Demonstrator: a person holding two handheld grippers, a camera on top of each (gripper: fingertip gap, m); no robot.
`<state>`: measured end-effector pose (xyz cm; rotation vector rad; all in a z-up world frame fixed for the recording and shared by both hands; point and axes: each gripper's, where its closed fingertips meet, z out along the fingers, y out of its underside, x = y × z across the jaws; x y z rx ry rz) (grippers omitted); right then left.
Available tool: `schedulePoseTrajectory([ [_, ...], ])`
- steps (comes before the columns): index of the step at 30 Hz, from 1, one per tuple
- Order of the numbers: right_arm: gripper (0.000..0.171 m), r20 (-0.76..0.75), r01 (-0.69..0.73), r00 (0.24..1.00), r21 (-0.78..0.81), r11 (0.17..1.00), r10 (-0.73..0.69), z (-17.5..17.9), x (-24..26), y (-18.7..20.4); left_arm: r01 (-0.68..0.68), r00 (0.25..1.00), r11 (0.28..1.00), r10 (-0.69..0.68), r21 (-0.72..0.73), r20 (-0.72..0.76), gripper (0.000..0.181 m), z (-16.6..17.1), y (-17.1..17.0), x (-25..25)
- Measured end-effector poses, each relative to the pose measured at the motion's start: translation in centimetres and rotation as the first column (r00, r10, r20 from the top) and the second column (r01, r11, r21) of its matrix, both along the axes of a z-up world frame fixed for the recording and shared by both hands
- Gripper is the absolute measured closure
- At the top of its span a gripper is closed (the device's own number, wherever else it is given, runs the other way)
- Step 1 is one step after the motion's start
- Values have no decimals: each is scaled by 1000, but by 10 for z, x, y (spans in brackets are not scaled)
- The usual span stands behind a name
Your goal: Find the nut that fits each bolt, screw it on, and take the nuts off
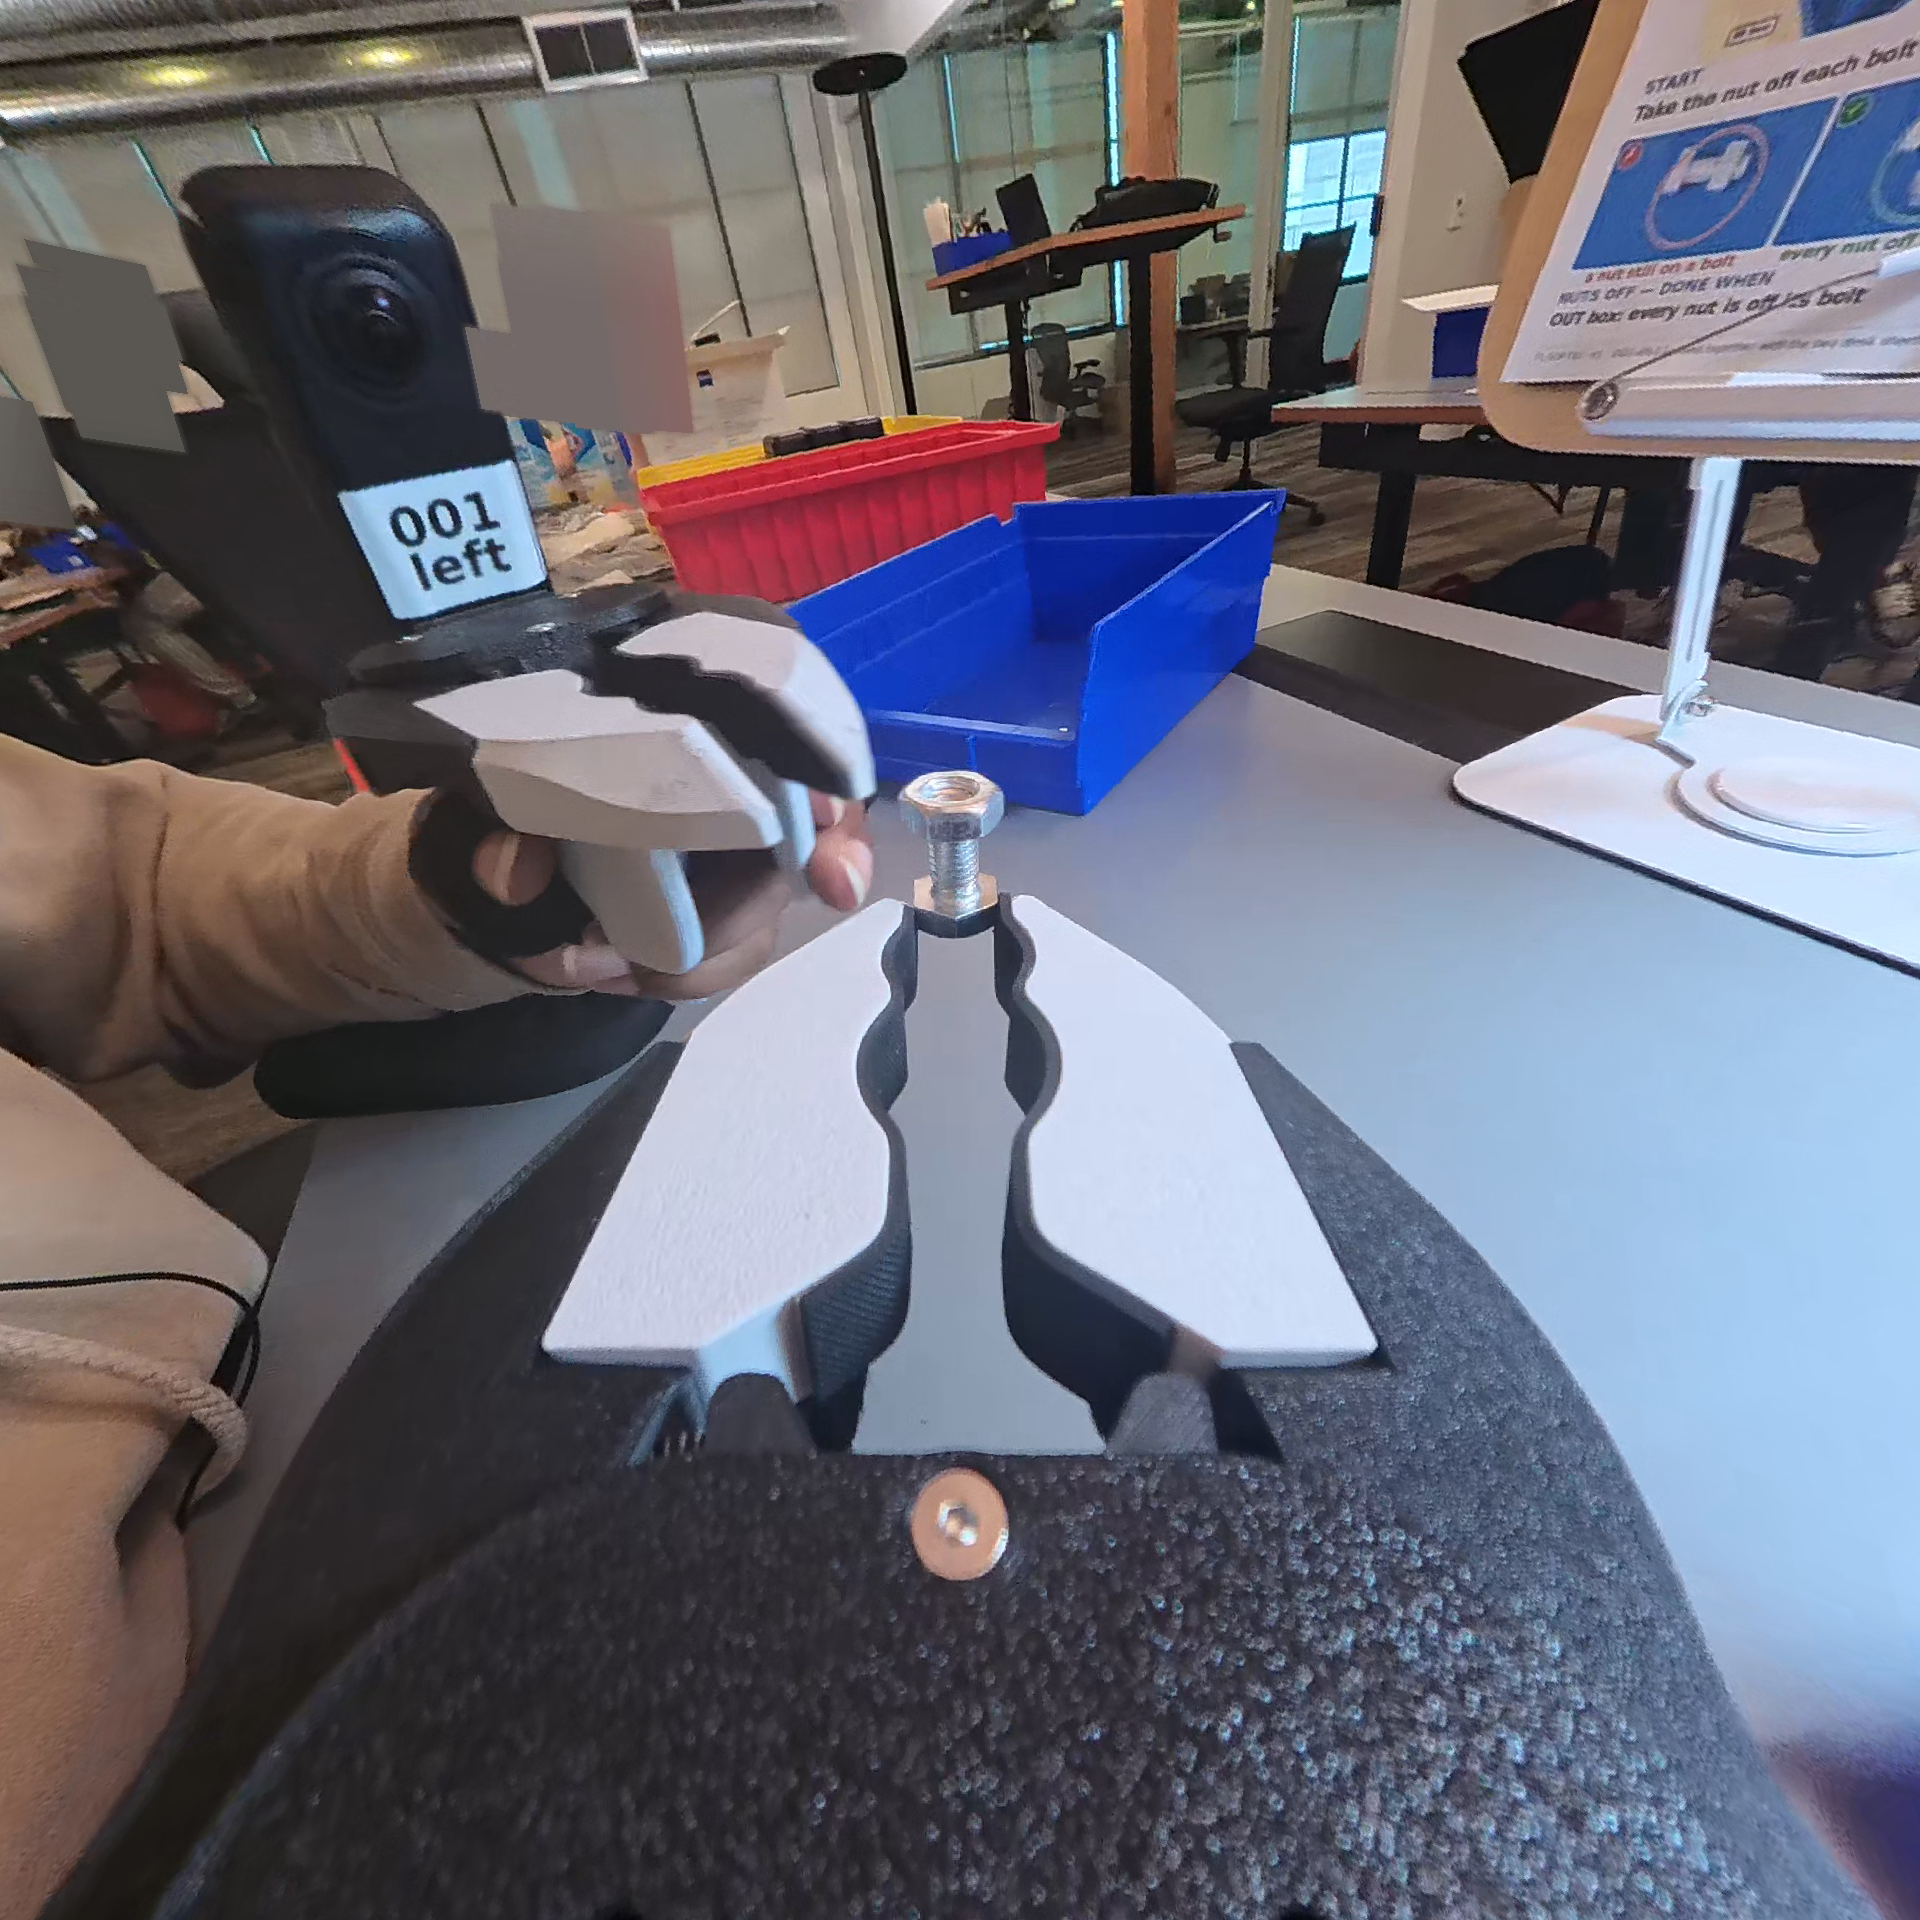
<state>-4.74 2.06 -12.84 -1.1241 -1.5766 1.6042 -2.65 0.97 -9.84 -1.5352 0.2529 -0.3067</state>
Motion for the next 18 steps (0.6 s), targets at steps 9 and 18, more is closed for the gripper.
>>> schedulePoseTrajectory([
  [9, 157, 10, 3, 1000, 10, 1000, -4, -3, -1, -2, 79, 997, 997, -79, -22, -9, 176, -4, -3, 12],
  [18, 157, 14, -22, 1000, 22, 1000, 21, -4, 0, -9, -41, 999, 999, 41, -23, 10, 152, -6, 6, -9],
])
